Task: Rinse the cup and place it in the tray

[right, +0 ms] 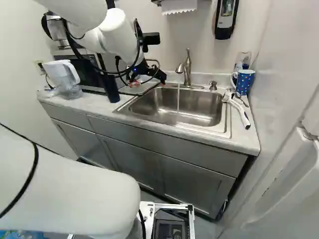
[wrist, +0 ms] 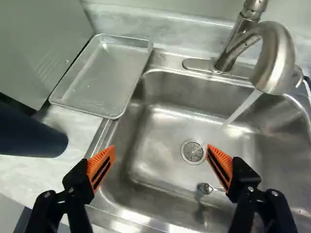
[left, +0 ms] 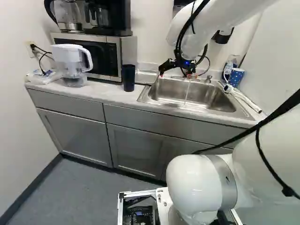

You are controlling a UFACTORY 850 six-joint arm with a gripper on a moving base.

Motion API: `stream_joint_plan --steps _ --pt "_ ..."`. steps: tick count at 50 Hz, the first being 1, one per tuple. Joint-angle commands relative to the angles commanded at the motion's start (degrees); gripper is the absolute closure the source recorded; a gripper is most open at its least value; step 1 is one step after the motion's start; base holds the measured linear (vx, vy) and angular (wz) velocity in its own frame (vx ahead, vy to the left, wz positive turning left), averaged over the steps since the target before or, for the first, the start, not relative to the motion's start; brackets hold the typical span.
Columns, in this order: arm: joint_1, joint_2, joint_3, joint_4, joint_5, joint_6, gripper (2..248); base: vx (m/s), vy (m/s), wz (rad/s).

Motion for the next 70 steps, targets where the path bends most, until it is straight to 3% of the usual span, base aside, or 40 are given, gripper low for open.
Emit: stream_joint_plan --steps 70 --pt "15.44 -3.73 -3.16 0.00 0.00 0.00 3 0.000 0.000 0.000"
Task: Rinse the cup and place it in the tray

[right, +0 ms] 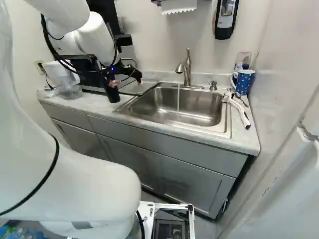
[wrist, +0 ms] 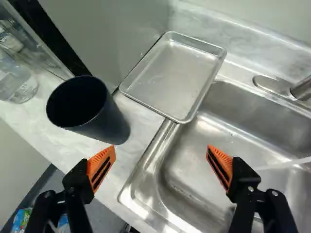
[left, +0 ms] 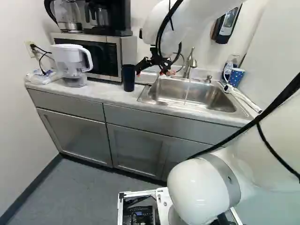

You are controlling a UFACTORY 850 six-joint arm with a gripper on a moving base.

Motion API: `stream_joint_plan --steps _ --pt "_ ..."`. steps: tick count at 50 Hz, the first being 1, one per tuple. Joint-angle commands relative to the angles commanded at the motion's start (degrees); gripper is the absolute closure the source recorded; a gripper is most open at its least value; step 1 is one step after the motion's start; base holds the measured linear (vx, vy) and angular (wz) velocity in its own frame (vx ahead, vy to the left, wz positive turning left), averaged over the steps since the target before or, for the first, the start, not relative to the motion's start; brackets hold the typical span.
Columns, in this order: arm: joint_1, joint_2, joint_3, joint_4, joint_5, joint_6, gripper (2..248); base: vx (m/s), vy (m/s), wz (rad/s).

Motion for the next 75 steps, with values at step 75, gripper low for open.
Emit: stream_joint_plan --steps 75 --pt "10.46 -5.03 -4.46 0.00 0.00 0.00 3 0.000 0.000 0.000"
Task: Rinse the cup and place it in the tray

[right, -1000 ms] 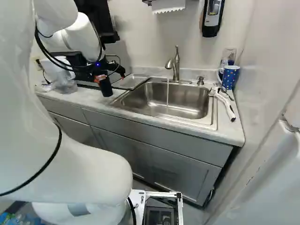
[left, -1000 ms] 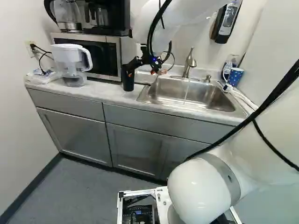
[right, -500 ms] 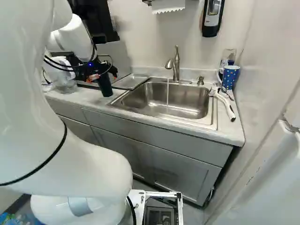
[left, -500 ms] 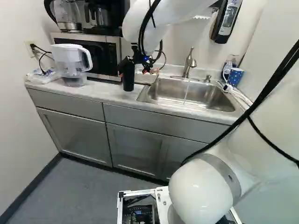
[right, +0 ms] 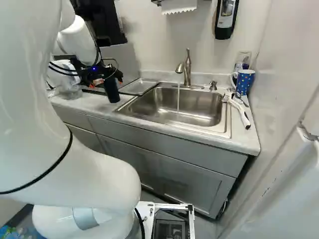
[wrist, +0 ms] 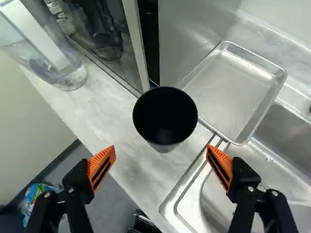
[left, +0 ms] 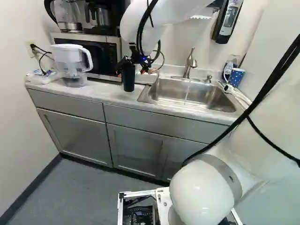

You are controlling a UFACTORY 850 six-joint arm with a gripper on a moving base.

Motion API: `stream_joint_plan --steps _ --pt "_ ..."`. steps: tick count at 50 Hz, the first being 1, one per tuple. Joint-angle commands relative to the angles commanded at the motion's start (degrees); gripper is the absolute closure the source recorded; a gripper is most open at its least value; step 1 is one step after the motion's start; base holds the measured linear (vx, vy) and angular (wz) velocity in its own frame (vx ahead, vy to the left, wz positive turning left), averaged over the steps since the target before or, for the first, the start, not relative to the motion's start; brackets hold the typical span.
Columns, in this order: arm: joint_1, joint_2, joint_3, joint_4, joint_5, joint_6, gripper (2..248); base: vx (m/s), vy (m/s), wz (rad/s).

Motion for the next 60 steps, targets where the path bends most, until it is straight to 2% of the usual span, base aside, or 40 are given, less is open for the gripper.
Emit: stream_joint_plan --steps 32,60 --pt "0.02 -1.23 0.41 0.00 0.85 0.00 3 0.000 0.000 0.000" --pt "0.42 -2.61 2.96 0.00 8.45 0.00 3 0.000 0.000 0.000"
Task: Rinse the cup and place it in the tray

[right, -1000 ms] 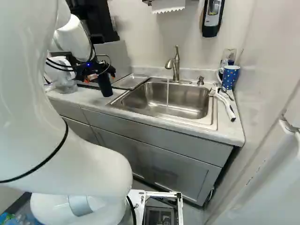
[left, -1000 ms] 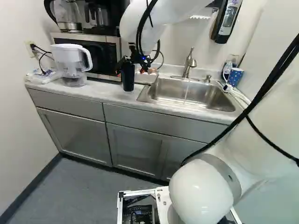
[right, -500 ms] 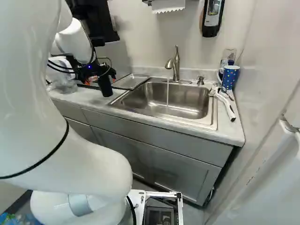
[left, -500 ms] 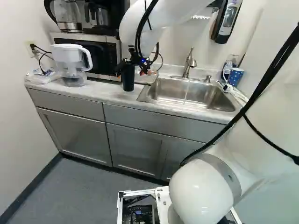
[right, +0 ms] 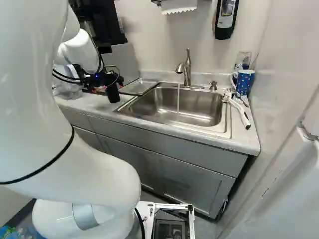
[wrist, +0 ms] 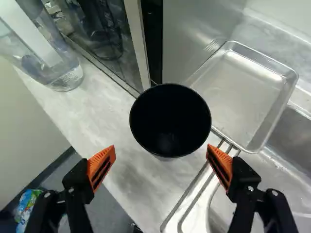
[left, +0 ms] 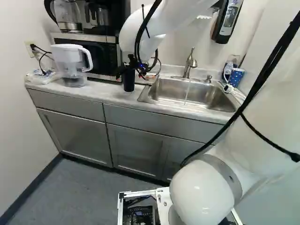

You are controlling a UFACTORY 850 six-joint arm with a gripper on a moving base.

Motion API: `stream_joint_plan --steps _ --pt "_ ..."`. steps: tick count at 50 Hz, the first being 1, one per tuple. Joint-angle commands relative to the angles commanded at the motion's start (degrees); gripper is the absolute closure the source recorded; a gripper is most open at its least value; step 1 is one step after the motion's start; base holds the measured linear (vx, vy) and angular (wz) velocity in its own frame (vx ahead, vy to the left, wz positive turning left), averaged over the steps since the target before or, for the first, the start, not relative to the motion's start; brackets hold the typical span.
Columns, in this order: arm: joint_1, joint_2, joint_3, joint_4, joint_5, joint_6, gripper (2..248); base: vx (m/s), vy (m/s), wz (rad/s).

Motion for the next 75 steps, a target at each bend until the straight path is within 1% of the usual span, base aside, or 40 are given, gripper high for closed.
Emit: stream_joint_plan --steps 42,75 --pt "-0.10 -0.28 5.37 0.00 14.43 0.00 3 0.000 0.000 0.000" --pt "0.67 -0.50 9.48 0.00 26.21 0.00 3 0.000 0.000 0.000"
